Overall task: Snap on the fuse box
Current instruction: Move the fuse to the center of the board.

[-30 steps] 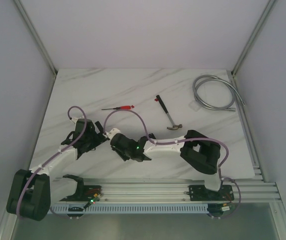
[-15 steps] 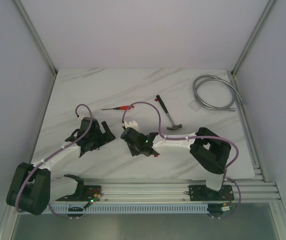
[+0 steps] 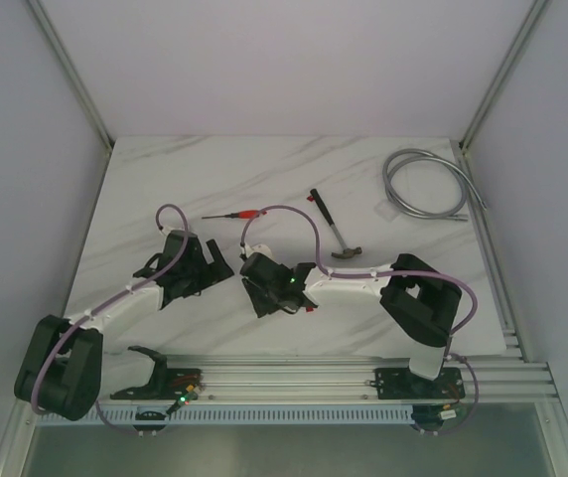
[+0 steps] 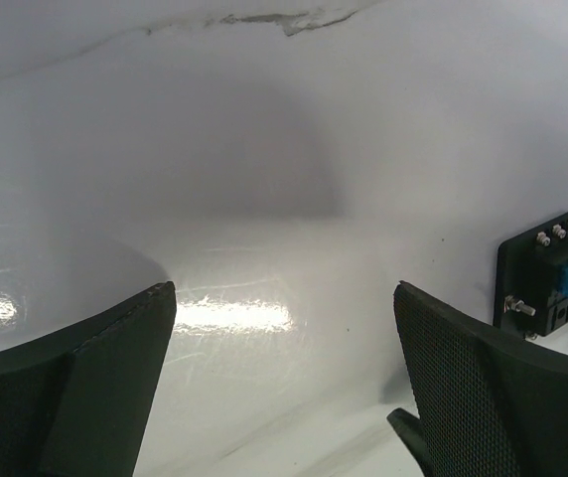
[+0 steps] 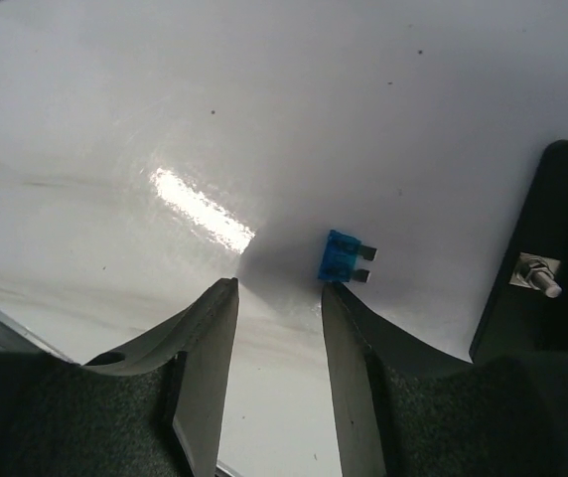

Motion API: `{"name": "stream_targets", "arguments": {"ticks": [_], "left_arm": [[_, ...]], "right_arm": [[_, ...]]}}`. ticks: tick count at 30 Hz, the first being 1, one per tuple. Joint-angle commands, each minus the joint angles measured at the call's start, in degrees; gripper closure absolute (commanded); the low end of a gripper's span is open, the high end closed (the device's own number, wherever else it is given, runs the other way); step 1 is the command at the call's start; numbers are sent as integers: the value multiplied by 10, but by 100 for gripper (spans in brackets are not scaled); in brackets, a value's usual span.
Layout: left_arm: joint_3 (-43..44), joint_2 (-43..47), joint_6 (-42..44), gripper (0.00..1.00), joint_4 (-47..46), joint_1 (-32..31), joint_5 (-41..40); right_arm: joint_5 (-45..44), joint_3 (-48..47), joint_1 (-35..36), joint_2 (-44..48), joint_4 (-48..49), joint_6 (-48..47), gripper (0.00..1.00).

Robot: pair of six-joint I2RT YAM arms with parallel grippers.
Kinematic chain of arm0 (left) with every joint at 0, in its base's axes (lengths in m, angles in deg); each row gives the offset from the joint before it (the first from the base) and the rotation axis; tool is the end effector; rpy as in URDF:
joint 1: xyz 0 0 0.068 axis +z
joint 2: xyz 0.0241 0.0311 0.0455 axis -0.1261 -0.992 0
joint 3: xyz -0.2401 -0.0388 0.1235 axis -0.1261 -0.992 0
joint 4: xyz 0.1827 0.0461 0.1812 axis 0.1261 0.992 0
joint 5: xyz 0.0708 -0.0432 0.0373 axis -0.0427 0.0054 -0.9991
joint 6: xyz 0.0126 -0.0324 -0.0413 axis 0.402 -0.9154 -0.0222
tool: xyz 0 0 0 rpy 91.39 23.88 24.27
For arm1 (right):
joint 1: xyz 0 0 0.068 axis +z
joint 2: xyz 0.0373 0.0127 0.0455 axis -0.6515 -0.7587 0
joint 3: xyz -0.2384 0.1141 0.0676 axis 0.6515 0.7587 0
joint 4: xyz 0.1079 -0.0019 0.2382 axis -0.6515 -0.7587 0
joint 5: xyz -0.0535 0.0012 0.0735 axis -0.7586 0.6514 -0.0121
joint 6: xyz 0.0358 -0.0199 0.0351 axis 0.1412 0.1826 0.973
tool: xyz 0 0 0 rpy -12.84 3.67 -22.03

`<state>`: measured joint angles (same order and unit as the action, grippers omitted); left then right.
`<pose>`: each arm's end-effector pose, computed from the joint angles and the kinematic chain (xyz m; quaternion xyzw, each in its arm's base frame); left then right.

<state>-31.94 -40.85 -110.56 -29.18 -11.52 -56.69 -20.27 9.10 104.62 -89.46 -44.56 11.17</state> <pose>0.2129 -0.0739 0.1666 -0.1819 0.9093 -0.2063 0.3124 0.1683 0.3351 0.1650 -0.2551 0.9101 0.1966 0.2607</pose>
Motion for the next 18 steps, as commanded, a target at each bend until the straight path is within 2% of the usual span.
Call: {"name": "stream_targets", "arguments": {"ticks": [1,5,12,16,18], "left_arm": [[24,-11,10,0,1,-1,-22],[46,-28,13,0,35,-1,-70],[81,-65,14,0,80,-1,-139],[91,-74,9,0,91,-1,-167],[101,-86,4,0,105,-1,-183]], "right_arm": [[44,-2,6,-2,-18,-30,54],[25,9,4,35,-20,-85,50],[17,35,-13,75,-5,-258,41],[52,39,-28,75,22,-348,34],[69,38,-36,67,34,-385,25]]}}
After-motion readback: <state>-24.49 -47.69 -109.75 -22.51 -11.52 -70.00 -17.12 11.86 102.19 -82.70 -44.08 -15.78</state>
